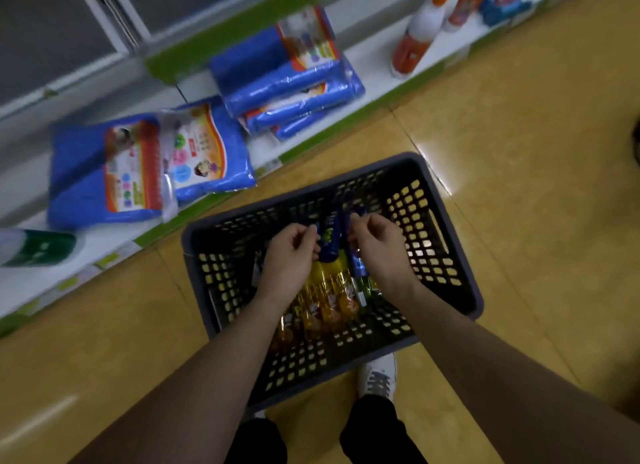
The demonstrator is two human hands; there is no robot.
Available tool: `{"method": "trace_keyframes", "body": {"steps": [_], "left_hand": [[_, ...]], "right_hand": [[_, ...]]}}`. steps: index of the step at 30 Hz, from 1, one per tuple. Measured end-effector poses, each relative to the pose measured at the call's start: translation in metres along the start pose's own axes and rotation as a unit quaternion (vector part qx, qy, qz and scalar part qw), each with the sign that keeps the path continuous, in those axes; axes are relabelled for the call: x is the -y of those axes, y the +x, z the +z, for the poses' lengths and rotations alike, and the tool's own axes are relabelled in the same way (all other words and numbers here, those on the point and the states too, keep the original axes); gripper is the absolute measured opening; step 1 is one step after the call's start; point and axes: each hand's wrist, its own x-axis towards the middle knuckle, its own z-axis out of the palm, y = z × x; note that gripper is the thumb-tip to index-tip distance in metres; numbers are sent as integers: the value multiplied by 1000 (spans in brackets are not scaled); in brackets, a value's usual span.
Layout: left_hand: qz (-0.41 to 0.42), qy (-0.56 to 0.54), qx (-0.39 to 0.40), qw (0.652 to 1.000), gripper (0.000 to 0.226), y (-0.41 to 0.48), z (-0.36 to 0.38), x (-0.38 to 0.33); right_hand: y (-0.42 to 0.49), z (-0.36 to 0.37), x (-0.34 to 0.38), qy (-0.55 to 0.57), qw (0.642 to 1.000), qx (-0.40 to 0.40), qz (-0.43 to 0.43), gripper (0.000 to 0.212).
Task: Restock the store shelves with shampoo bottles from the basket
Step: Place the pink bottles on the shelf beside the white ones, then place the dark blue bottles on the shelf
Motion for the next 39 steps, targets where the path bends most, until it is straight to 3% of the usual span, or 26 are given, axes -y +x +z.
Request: {"method": "trace_keyframes", "body": {"steps": [6,8,13,20,26,32,34,37,39], "left_hand": [[-41,46,22,998,10,43,36,67],[-48,65,25,996,17,55,47,82],[-76,118,51,989,36,79,65,109],[-103,117,68,985,43,103,71,131],[-98,76,52,991,44,101,63,124],[-98,6,28,995,59,83,41,69],[-133,-62,45,988,66,75,33,47],[-139,-172,117,968,48,58,22,8],[-123,-202,156,959,48,48,13,-19]], "right_hand": [[37,8,-80,-17,998,-2,68,20],[50,15,-99,-28,996,-4,83,19],[87,37,-136,-58,993,5,100,42],[141,66,-171,-52,988,-8,143,49],[129,70,-165,53,983,-39,172,45],[52,21,-114,161,968,61,180,38],[29,6,-93,209,957,78,187,37],[3,-9,-62,248,946,107,179,41],[-9,-14,-39,256,943,137,163,44]]}}
